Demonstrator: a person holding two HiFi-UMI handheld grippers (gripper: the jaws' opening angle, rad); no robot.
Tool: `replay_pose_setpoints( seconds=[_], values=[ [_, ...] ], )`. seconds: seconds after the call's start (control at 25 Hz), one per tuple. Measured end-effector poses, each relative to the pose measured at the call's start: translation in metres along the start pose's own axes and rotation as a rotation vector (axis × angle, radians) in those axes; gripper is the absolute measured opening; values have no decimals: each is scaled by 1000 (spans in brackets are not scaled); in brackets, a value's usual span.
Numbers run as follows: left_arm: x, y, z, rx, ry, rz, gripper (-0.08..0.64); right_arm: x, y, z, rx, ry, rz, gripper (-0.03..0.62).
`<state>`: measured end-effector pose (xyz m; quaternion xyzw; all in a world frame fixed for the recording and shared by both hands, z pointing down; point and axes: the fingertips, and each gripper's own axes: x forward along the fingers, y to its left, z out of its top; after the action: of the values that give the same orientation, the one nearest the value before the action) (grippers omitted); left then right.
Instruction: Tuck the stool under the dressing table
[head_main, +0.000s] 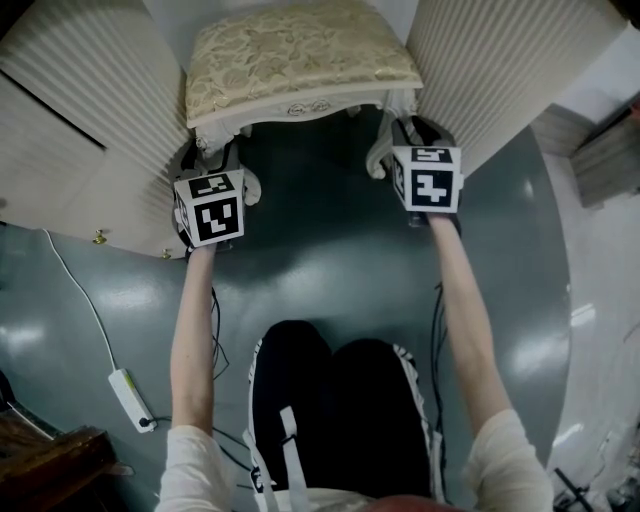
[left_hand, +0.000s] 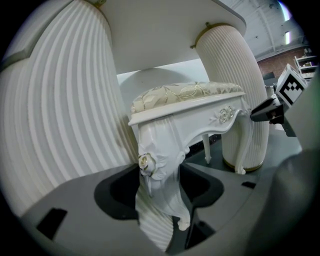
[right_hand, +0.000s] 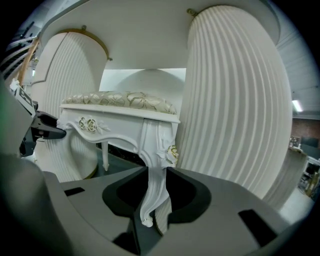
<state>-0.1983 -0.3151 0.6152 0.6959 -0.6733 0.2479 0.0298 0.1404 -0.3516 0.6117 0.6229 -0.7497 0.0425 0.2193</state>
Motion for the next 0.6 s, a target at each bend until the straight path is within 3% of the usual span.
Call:
replay_pose_setpoints(
  seconds=[0.16, 0.28, 0.48, 0.6],
  values=[
    [-8, -2, -1, -70, 6, 17, 239, -7, 8, -1, -13, -15, 24, 110],
    [-22, -10, -2, -149, -38, 13, 239, -14, 18, 0, -22, -38, 59, 110],
    [-28, -11, -2, -202, -120, 52, 239, -17, 43, -2, -76, -79, 122, 85],
    [-35, -32, -10, -245, -124, -19, 179, -19, 52, -12, -68, -82, 163, 77]
  ],
)
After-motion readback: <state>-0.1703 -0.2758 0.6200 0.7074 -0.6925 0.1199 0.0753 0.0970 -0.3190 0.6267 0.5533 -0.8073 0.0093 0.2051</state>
